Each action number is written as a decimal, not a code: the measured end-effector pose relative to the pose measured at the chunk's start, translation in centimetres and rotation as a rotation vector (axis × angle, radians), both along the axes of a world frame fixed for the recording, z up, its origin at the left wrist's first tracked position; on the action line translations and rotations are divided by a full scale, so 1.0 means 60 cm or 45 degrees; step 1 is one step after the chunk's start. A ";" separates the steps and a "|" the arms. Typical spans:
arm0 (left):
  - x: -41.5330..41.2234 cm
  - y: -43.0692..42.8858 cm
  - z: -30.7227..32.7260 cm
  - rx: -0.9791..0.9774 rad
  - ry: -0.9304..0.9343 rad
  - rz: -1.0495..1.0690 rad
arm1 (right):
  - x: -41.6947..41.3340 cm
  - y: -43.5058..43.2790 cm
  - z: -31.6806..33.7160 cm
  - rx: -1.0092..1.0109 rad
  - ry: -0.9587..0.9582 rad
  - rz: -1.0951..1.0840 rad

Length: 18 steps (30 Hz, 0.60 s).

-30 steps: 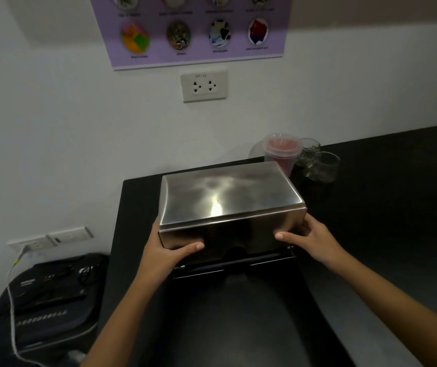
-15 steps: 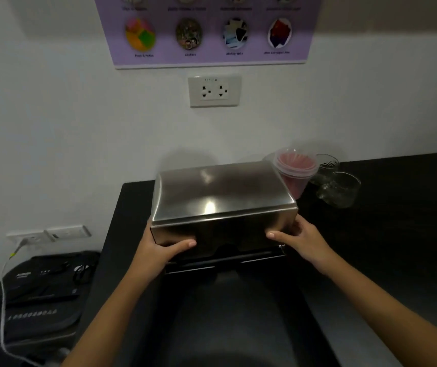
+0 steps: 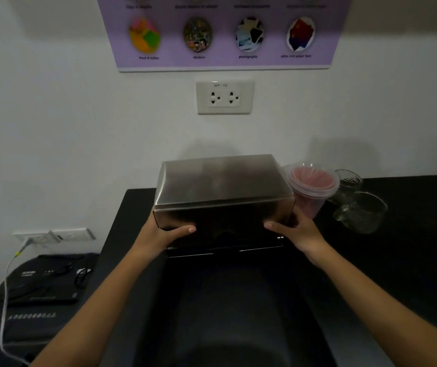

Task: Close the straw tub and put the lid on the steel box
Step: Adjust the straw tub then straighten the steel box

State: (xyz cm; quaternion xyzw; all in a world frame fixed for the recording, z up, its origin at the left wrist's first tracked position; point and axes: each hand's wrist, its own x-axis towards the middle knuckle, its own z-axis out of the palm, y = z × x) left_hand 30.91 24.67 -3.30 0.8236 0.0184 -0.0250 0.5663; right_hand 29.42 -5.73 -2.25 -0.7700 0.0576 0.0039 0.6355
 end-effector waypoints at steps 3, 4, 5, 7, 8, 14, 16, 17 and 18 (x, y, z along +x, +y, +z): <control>0.021 0.004 0.003 0.026 0.005 -0.015 | 0.021 0.000 -0.004 0.017 -0.035 -0.003; 0.027 0.005 0.004 0.023 0.005 -0.027 | 0.027 0.001 -0.005 0.012 -0.048 0.002; 0.033 0.004 0.004 0.016 0.004 -0.039 | 0.032 0.002 -0.006 0.007 -0.053 0.006; 0.044 0.004 0.004 0.002 0.005 -0.046 | 0.042 0.006 -0.009 -0.001 -0.063 -0.001; 0.049 0.004 0.004 -0.002 0.006 -0.049 | 0.046 0.007 -0.012 -0.005 -0.074 -0.016; 0.079 0.010 -0.002 -0.010 0.031 -0.031 | 0.063 0.017 -0.014 -0.028 -0.122 -0.012; 0.087 0.012 -0.002 0.002 0.031 -0.032 | 0.068 0.018 -0.014 -0.040 -0.128 -0.009; 0.090 0.012 -0.001 0.009 0.030 -0.036 | 0.070 0.018 -0.013 -0.049 -0.127 -0.009; 0.093 0.012 0.000 0.013 0.031 -0.036 | 0.073 0.019 -0.013 -0.055 -0.121 -0.008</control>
